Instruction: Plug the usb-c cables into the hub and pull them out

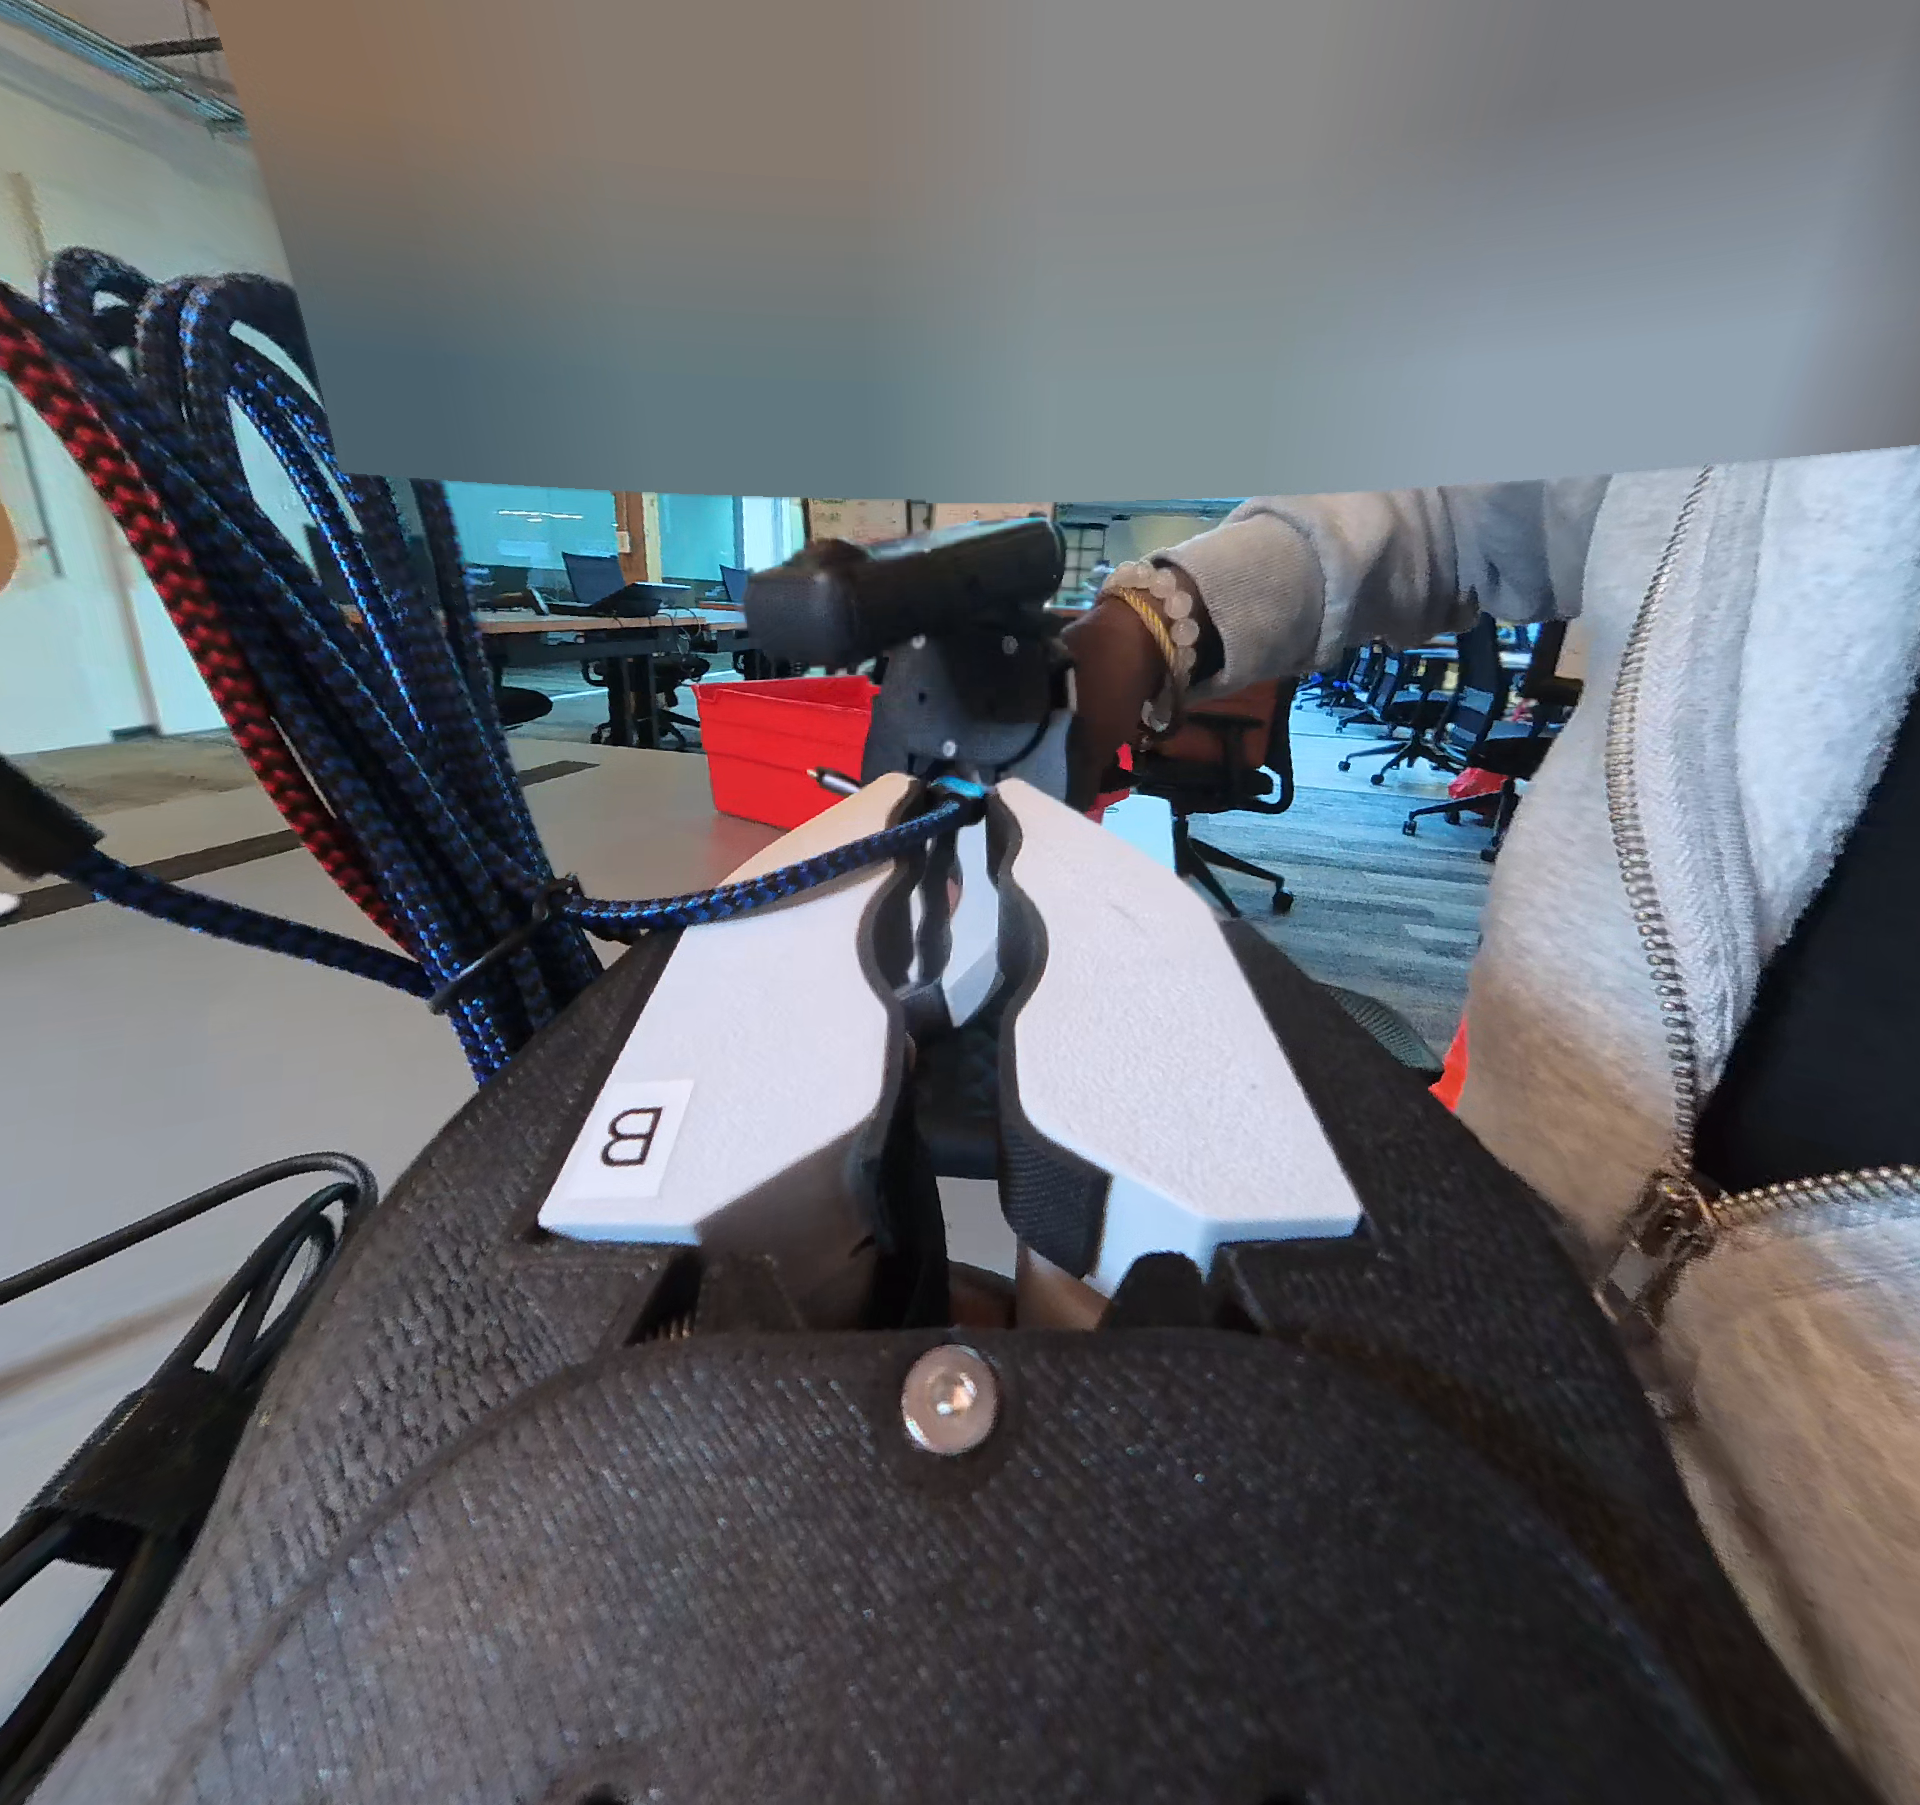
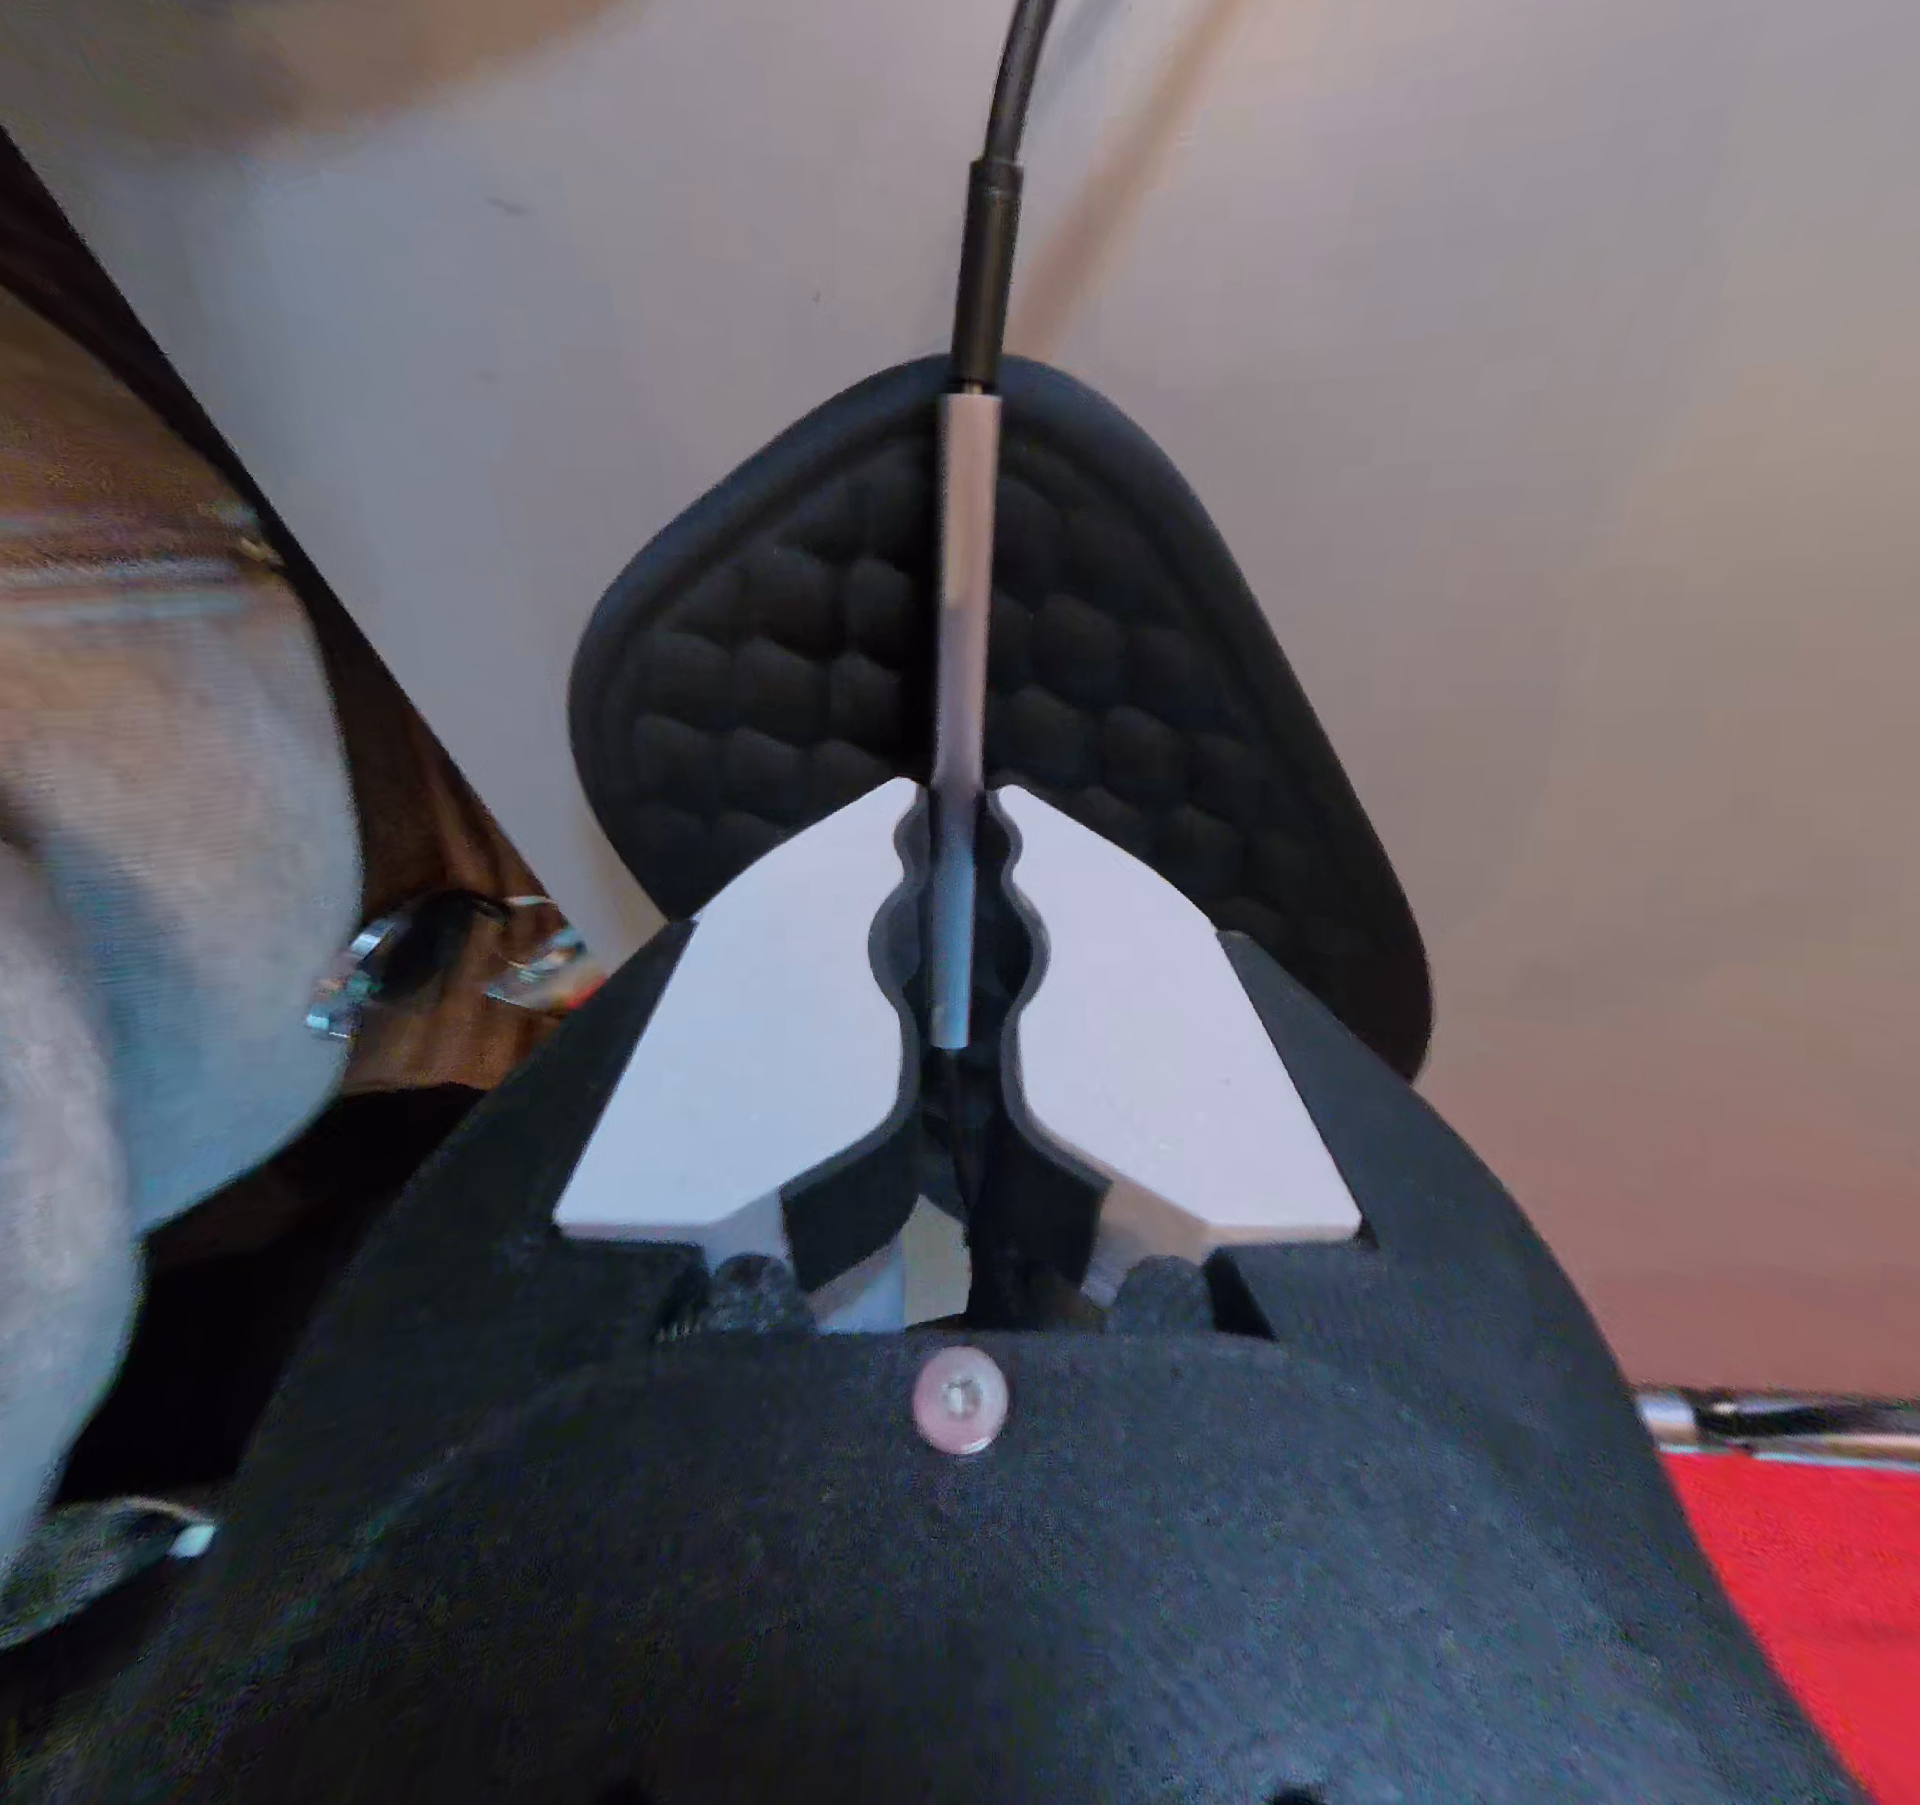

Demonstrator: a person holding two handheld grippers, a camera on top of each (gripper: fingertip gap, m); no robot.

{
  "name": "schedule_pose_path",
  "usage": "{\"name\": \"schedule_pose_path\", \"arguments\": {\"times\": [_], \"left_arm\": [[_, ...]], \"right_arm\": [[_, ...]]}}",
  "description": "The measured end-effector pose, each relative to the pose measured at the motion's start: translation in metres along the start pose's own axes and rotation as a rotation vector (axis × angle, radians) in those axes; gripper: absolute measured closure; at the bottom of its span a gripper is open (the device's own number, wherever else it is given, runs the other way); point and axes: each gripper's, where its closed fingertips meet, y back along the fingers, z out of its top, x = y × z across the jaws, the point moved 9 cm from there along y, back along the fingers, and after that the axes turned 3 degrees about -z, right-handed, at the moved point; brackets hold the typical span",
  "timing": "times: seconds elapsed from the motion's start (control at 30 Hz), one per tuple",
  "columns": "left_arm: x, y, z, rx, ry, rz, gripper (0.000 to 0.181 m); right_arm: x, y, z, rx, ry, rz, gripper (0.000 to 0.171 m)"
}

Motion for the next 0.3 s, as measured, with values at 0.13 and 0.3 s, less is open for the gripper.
{"name": "schedule_pose_path", "arguments": {"times": [0.13,0.3], "left_arm": [[0.001,-0.002,-0.001,0.021,-0.005,0.032,0.17],[0.001,-0.002,0.0,0.012,-0.02,0.074,0.169]], "right_arm": [[-0.016,0.012,-0.002,-0.248,-0.359,0.353,0.163],[-0.014,0.025,0.002,-0.603,-0.745,0.907,0.162]]}}
